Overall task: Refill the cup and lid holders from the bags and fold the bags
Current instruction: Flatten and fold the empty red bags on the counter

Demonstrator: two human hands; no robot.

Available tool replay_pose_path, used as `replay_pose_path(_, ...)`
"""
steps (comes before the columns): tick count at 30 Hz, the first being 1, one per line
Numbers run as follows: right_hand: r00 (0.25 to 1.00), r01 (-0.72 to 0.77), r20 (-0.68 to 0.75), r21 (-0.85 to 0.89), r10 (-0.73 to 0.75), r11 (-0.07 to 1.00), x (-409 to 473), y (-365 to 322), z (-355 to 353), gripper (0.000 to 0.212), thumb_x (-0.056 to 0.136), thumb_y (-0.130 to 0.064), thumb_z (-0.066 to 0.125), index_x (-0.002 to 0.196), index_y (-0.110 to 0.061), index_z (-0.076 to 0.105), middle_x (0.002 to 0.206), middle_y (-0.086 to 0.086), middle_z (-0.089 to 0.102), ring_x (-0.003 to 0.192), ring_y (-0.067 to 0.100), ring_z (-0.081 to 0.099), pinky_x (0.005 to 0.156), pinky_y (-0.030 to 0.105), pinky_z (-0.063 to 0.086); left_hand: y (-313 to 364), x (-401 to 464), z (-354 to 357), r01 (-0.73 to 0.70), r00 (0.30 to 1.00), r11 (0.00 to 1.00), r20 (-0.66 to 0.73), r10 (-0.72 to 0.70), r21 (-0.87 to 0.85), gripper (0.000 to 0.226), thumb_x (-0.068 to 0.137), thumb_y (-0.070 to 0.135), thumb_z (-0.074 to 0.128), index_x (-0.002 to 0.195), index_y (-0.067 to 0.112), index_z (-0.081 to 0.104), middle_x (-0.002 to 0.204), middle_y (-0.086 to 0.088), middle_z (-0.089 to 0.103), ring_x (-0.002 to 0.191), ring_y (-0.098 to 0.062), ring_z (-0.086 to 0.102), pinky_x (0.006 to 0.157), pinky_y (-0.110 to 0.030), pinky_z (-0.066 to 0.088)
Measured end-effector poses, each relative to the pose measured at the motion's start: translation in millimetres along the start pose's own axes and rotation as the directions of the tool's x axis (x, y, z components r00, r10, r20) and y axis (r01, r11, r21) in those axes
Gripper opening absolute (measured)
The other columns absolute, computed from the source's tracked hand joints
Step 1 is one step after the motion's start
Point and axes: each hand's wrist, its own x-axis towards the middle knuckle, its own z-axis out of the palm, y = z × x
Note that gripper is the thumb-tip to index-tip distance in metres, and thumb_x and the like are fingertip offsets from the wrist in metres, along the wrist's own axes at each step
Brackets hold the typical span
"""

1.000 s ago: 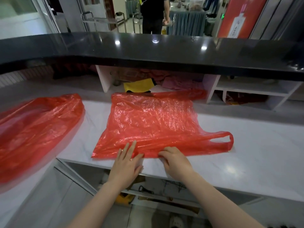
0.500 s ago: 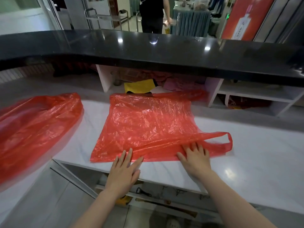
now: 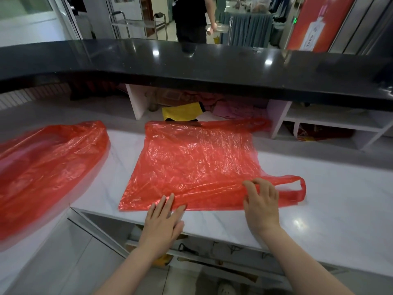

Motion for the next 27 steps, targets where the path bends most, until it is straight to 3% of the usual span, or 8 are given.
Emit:
replay_pose_path(2,0.996,-0.056,0.070,-0.060,0.060,0.997,6,4,-5,0.042,0.073,0.002,0.072,0.111,-0.013,0.065,0.115,0.012,0.058,0.112,0.033,0.045,0.099,0.050,0.034,0,-2,-2,0.010,1.000,1.000,0.010,-0.010,0.000,0.073,0.082,0.059,-0.019,0.150,0.041,-0.002,0.149,0.005,-0.034,0.133,-0.018,-0.040,0.109,-0.035,-0.024)
replay_pose_path(5,0.984,0.024,0.178,-0.122,-0.002,0.992,10,16,-10,0.024,0.080,-0.003,0.066,0.098,-0.020,0.066,0.103,0.000,0.060,0.105,0.026,0.052,0.097,0.044,0.032,2,-4,-4,0.000,1.000,1.000,0.011,0.000,0.009,0.070,0.082,0.058,-0.020,0.148,0.040,-0.008,0.146,0.003,-0.042,0.132,-0.020,-0.044,0.109,-0.037,-0.028)
replay_pose_path(10,0.965,0.225,0.147,-0.023,-0.220,0.974,-3,23,-15,0.036,0.051,0.011,0.077,0.073,-0.011,0.060,0.072,0.004,0.056,0.065,0.029,0.053,0.059,0.037,0.042,3,-5,-7,-0.032,0.999,0.999,0.041,0.030,0.043,0.085,0.076,0.060,-0.029,0.151,0.033,-0.002,0.149,0.003,-0.037,0.135,-0.022,-0.039,0.111,-0.040,-0.023)
replay_pose_path(16,0.944,0.230,0.221,0.086,-0.244,0.969,-26,41,-17,0.016,0.076,-0.014,0.070,0.089,-0.021,0.065,0.088,-0.005,0.058,0.077,0.021,0.053,0.066,0.034,0.046,2,-4,-11,-0.027,0.998,0.999,0.055,0.025,0.030,0.081,0.075,0.060,-0.022,0.151,0.039,-0.002,0.153,0.005,-0.026,0.137,-0.019,-0.032,0.111,-0.038,-0.020)
replay_pose_path(20,0.943,0.251,0.188,0.135,-0.273,0.959,-37,50,-18,0.027,0.074,-0.014,0.079,0.101,-0.016,0.075,0.092,0.002,0.066,0.079,0.025,0.059,0.066,0.039,0.052,-1,-5,-16,-0.063,0.997,0.998,0.051,0.064,-0.026,0.067,0.076,0.068,-0.015,0.141,0.050,-0.012,0.154,0.006,-0.021,0.145,-0.019,-0.018,0.113,-0.036,-0.016)
replay_pose_path(22,0.950,0.246,0.163,0.142,-0.268,0.959,-39,49,-16,0.029,0.071,-0.012,0.082,0.100,-0.015,0.076,0.090,0.003,0.067,0.077,0.027,0.061,0.063,0.041,0.053,-1,-8,-21,-0.077,0.996,0.990,-0.044,0.073,-0.120,0.074,0.080,0.073,-0.011,0.146,0.046,0.009,0.156,0.004,-0.008,0.146,-0.019,-0.004,0.115,-0.035,-0.004)
replay_pose_path(24,0.951,0.246,0.155,0.144,-0.268,0.958,-40,48,-14,0.030,0.071,-0.011,0.082,0.100,-0.016,0.077,0.091,0.004,0.068,0.079,0.028,0.062,0.064,0.042,0.053,1,-12,-27,-0.098,0.978,0.966,-0.203,0.049,-0.241,0.079,0.089,0.069,0.005,0.139,0.027,0.049,0.154,-0.003,0.024,0.141,-0.023,0.019,0.112,-0.039,0.015)
replay_pose_path(27,0.950,0.235,0.178,0.130,-0.256,0.963,-41,45,-13,0.033,0.072,-0.008,0.080,0.103,-0.017,0.076,0.095,0.004,0.070,0.085,0.029,0.064,0.070,0.044,0.054,3,-3,-31,-0.103,0.931,0.958,-0.365,-0.002,-0.268,0.051,0.098,0.047,0.031,0.121,0.016,0.063,0.147,-0.004,0.041,0.139,-0.029,0.032,0.112,-0.043,0.020)
